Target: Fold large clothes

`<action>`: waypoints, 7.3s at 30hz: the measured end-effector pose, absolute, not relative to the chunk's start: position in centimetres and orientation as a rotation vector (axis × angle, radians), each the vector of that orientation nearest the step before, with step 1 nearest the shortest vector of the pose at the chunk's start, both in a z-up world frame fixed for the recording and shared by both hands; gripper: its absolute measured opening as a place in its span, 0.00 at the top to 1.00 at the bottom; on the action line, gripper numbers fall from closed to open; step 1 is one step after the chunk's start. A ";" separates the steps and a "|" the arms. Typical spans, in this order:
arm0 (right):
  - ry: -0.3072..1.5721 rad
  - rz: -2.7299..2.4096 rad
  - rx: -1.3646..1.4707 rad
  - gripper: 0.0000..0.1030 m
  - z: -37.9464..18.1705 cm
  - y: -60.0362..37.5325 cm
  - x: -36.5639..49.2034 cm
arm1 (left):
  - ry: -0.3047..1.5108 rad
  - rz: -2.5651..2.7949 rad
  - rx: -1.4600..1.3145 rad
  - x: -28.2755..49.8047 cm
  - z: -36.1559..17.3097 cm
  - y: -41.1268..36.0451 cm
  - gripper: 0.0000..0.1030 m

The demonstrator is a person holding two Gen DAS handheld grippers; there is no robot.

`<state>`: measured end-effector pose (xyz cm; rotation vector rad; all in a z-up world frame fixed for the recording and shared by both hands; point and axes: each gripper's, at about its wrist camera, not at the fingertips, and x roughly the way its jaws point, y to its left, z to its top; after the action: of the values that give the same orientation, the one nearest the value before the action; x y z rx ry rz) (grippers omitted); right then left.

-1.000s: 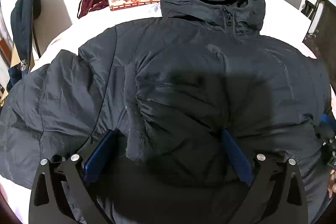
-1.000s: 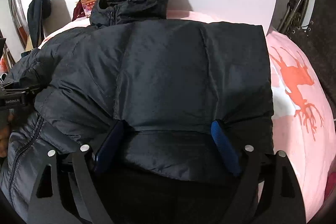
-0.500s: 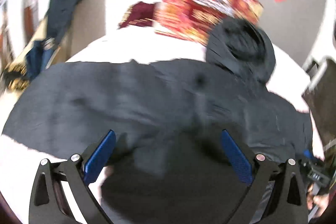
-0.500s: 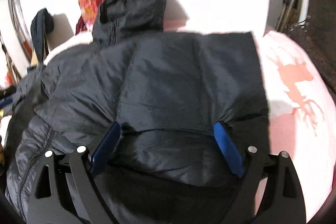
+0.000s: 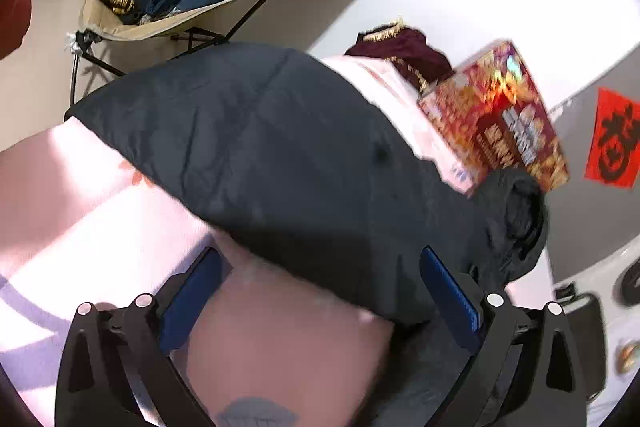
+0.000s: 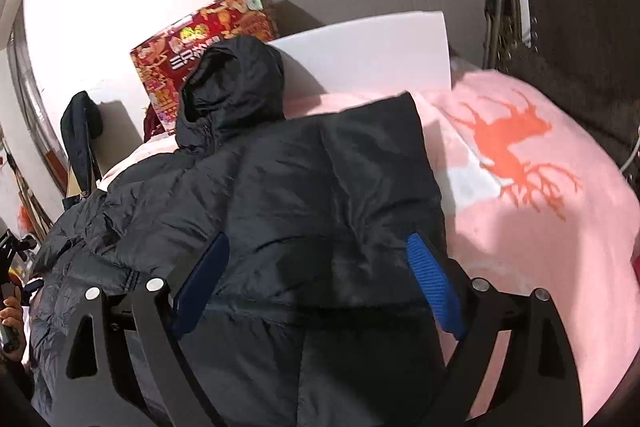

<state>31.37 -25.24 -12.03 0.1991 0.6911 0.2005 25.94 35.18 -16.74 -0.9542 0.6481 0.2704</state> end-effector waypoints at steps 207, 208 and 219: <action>0.731 0.345 0.132 0.36 -12.9 -17.6 43.0 | 0.668 0.069 -0.045 42.7 -10.3 9.9 0.03; 0.709 0.350 0.144 0.36 -12.1 -17.9 42.4 | 0.651 0.068 -0.048 42.0 -9.9 10.0 0.03; 0.711 0.430 0.058 0.30 -10.5 -15.0 39.0 | 0.627 0.055 0.158 37.9 -10.2 6.3 0.03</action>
<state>39.01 -14.96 -10.47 0.0577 0.7111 0.4299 37.92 6.28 -10.18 0.1578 0.6266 0.0546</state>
